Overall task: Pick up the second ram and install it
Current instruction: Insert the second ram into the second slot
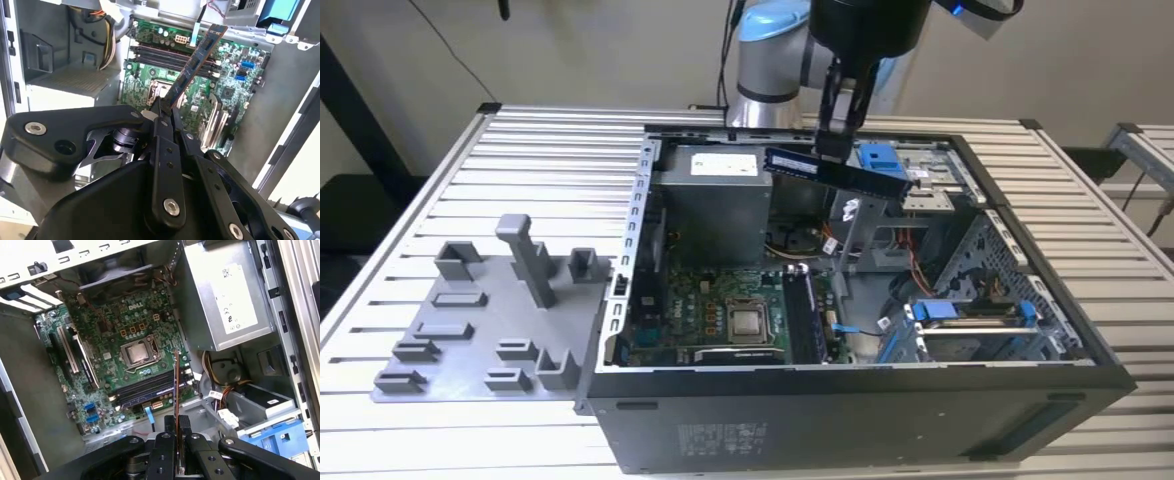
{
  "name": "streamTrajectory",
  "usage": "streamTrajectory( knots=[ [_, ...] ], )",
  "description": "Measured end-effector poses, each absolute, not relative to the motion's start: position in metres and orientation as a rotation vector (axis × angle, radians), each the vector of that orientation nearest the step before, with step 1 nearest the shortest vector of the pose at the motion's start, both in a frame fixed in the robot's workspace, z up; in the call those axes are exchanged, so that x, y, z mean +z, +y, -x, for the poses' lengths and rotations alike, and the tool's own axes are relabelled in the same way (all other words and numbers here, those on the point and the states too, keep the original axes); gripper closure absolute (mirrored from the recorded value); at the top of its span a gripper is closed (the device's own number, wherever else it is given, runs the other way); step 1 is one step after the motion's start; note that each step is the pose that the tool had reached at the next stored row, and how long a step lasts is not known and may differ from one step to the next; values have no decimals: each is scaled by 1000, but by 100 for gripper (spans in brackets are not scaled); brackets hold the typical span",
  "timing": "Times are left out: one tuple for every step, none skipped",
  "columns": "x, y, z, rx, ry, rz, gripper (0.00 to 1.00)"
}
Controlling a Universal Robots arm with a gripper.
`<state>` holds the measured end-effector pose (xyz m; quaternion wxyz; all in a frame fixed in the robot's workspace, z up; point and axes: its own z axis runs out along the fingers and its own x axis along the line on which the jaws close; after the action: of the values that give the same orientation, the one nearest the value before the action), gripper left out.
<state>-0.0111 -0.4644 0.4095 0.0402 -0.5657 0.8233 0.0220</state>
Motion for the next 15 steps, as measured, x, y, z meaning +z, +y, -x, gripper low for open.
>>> streamTrajectory(
  knots=[
    [409, -464, 11, 67, 2529, 1723, 86],
    [409, -464, 11, 67, 2536, 1712, 86],
    [409, -464, 11, 66, 2543, 1702, 86],
    [409, -464, 11, 65, 2549, 1692, 86],
    [409, -464, 11, 65, 2556, 1681, 86],
    [409, -464, 11, 64, 2563, 1670, 86],
    [409, -464, 11, 64, 2570, 1659, 86],
    [409, -464, 11, 63, 2578, 1647, 86],
    [409, -464, 11, 63, 2586, 1634, 86],
    [408, -464, 11, 62, 2594, 1620, 86],
    [408, -464, 11, 61, 2604, 1604, 86],
    [408, -464, 11, 60, 2614, 1588, 86],
    [408, -464, 11, 60, 2623, 1571, 86],
    [407, -464, 11, 59, 2633, 1555, 86],
    [407, -464, 11, 58, 2644, 1536, 86]
  ],
)
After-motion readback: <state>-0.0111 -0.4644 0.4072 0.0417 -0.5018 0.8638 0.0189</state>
